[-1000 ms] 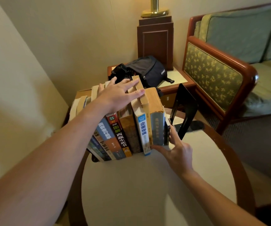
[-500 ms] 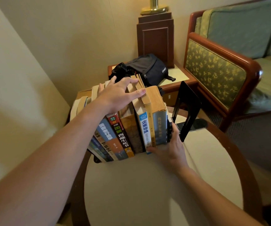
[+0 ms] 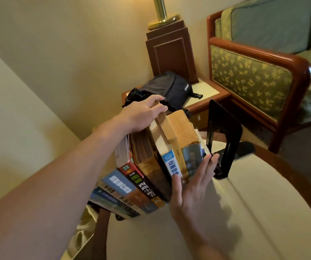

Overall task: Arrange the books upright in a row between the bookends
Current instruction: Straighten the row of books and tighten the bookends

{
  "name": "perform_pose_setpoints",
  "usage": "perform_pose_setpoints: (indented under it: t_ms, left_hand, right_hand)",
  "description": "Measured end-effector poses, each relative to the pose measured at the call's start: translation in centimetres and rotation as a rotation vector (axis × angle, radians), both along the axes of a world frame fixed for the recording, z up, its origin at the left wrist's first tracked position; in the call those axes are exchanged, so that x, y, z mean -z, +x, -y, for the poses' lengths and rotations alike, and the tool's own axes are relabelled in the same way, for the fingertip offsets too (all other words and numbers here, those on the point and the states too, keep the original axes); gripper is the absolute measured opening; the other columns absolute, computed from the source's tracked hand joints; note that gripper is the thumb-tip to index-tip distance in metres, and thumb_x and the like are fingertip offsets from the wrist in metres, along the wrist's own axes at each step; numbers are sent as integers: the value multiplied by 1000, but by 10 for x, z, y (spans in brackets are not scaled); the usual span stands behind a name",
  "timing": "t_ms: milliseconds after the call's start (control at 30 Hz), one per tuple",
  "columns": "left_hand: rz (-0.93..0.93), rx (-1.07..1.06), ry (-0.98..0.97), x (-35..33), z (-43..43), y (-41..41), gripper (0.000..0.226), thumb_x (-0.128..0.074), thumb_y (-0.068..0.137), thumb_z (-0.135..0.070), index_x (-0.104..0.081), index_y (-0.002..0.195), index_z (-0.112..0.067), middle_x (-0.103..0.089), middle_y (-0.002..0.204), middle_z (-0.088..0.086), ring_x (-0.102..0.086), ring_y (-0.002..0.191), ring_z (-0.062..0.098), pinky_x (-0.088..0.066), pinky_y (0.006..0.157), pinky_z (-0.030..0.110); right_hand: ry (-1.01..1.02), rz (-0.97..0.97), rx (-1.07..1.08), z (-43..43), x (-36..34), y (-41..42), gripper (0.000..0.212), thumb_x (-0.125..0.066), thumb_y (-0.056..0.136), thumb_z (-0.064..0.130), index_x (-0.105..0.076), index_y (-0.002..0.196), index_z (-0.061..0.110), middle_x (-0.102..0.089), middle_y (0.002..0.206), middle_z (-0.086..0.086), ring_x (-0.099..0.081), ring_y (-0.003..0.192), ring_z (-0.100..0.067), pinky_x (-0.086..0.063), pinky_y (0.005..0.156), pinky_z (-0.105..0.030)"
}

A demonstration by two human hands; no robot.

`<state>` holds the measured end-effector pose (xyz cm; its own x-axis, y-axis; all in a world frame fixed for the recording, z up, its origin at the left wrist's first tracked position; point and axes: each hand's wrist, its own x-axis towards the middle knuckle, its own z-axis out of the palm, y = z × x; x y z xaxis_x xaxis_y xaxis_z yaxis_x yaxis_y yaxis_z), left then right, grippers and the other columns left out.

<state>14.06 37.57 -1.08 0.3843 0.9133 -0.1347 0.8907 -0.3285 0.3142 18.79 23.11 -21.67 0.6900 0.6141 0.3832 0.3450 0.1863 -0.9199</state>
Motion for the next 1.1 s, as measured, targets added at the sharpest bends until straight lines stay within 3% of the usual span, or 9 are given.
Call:
perform_pose_setpoints:
  t_ms: [67,133,433,533,633,733,800,900,1100]
  left_hand:
    - [-37,8,44,4,-2,-3,42,-31,95,-64,-40,131,-44,-64,103,-1,-57,106,27,-40,100,46]
    - [-41,-10,55,7,-3,-7,35,-31,96,-63,-42,122,-42,-62,97,-1,-56,101,27,-41,97,47]
    - [2,-26,13,7,-2,-15,48,-27,80,-75,-44,115,-46,-61,110,1,-55,106,28,-40,103,51]
    - [13,-1,-3,5,0,-15,53,-25,80,-75,-44,123,-49,-59,113,-4,-54,111,25,-36,107,52]
    - [54,51,29,6,3,-16,62,-29,85,-72,-39,141,-47,-53,139,-6,-46,130,20,-31,113,50]
    - [112,106,78,7,2,-18,65,-37,95,-65,-33,153,-36,-33,158,-13,-30,144,10,-26,118,40]
    - [120,119,89,7,1,-18,62,-39,98,-61,-32,154,-35,-30,159,-15,-26,146,7,-25,117,36]
    - [132,152,84,7,1,-18,58,-38,97,-63,-36,151,-42,-35,157,-17,-29,144,6,-27,118,40]
    - [142,154,25,4,5,-25,55,-36,83,-77,-55,128,-52,-48,137,-21,-43,129,6,-36,111,46]
  right_hand:
    - [20,-15,35,-7,0,-7,88,-28,98,64,-3,160,8,11,168,-7,8,155,-32,-10,116,-72]
    - [34,-30,70,-14,-1,-14,86,-24,98,64,-4,160,8,9,168,-10,9,155,-34,-4,118,-70]
    - [26,-37,181,-25,0,-27,90,-18,98,65,-13,156,-3,0,167,-20,5,154,-37,-3,119,-67]
    - [28,-31,187,-26,1,-27,91,-18,98,65,-13,156,-4,1,167,-20,5,154,-37,-1,120,-65]
    - [26,-32,182,-28,0,-26,92,-18,98,67,-12,156,-4,1,167,-20,6,154,-37,0,120,-64]
    - [23,-28,179,-28,0,-26,93,-18,98,67,-12,156,-5,1,167,-21,6,154,-38,1,120,-64]
    - [21,-24,178,-28,0,-26,93,-19,98,67,-12,156,-6,1,167,-21,6,154,-38,0,120,-65]
    - [22,-17,186,-28,0,-26,93,-18,98,66,-13,155,-6,0,166,-22,6,154,-38,0,120,-65]
    - [28,-13,249,-34,1,-28,93,-16,98,66,-18,153,-8,-6,165,-26,0,154,-41,-4,119,-67]
